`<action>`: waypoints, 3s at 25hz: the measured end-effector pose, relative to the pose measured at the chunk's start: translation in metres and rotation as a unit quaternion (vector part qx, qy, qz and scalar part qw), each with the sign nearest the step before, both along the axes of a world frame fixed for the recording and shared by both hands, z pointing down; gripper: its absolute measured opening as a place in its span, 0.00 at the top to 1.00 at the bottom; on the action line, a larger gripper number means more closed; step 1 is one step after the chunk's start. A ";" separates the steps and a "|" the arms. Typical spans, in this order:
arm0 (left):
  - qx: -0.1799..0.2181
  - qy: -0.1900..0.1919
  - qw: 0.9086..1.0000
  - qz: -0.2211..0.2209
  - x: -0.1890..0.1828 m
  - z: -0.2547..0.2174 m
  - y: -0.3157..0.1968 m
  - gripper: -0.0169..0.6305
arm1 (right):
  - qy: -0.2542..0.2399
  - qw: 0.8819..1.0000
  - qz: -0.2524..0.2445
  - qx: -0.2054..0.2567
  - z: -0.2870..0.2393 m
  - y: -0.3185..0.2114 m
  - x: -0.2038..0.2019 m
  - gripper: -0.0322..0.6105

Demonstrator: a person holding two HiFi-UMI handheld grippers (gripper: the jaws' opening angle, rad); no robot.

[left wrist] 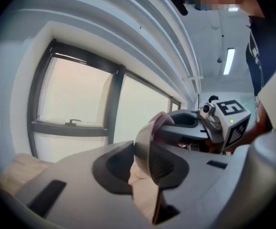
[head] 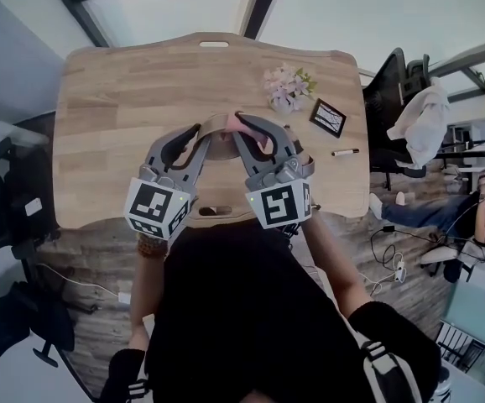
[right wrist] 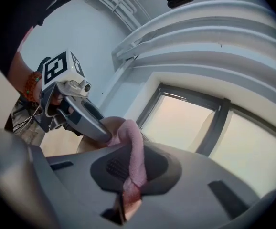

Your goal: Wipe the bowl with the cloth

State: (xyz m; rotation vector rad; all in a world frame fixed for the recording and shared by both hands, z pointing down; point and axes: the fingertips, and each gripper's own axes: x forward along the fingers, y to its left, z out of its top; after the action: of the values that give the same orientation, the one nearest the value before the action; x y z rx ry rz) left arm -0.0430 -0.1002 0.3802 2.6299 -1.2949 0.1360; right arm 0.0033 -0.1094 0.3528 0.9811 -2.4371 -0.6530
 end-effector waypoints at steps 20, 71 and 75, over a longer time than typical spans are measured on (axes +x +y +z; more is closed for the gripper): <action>-0.016 -0.025 0.998 -0.047 -0.006 0.019 -0.005 0.73 | 0.094 0.990 -0.045 0.093 -0.004 0.004 -0.009 0.92; 0.044 -0.039 0.994 -0.090 -0.013 -0.034 0.009 0.91 | 0.108 0.977 -0.063 0.174 -0.039 0.029 -0.024 0.92; 0.075 0.111 0.984 -0.114 -0.027 -0.064 0.011 0.90 | -0.002 0.987 -0.025 0.158 -0.061 0.032 -0.021 0.92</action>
State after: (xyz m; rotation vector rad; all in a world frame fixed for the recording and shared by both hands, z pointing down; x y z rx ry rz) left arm -0.0704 -0.0889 0.3159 2.5020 -1.5639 -0.2917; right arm -0.0179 -0.0772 0.2919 1.0406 -2.4143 -1.0818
